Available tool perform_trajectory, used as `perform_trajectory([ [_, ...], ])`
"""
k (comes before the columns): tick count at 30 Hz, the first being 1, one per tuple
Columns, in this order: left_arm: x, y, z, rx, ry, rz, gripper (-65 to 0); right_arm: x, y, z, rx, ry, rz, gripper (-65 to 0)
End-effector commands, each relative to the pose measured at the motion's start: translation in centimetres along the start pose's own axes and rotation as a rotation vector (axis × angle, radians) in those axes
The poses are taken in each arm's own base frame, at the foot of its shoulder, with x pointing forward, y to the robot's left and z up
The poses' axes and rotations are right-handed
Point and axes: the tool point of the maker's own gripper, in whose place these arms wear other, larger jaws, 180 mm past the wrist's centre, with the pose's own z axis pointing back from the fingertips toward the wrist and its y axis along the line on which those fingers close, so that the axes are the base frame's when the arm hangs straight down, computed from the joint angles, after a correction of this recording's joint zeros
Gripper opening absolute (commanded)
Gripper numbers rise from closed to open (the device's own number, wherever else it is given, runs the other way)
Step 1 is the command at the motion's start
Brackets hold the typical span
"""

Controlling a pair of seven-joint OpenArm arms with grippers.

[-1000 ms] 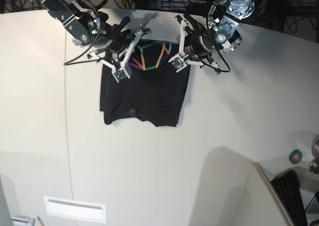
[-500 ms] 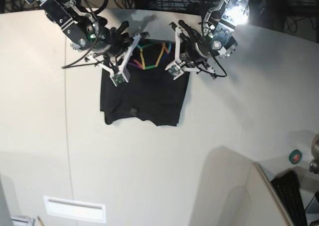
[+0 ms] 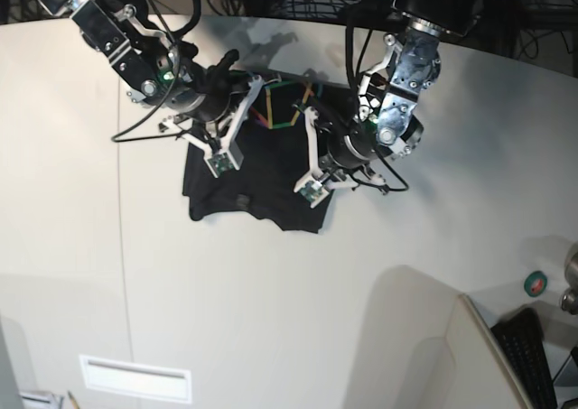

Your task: Layout the t-shirt on the table in an organized manner, then fold the t-shirt properly

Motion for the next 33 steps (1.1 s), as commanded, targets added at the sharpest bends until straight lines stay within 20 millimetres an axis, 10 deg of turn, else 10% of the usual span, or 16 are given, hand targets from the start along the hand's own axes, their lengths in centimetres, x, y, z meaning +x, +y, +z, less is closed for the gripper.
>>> perform_trajectory([
  [1,-0.2,1.0,-0.3,0.015,0.013,0.005,-65.0,0.5,-0.3,-0.1,-0.002,-0.012,0.003,-65.0],
  [7,-1.7,2.2,-1.8,0.005,0.073,0.045,-65.0,-0.1,-1.7,-0.7,-0.033,0.016,0.005,-65.0],
  [14,3.3,3.7,4.0,0.125,-0.137,0.05,-65.0,2.6,-2.0,1.9,-0.035,-0.093,-0.053,-65.0],
  [24,-7.1,5.2,5.8,0.191,0.067,0.19,-65.0,0.9,-6.1,7.8,-0.132,-0.091,-0.09,-65.0],
  [33,-13.0,5.2,12.6,0.268,0.108,0.244,-65.0,-6.2,-9.0,11.8,-0.252,0.004,-0.237,-65.0],
])
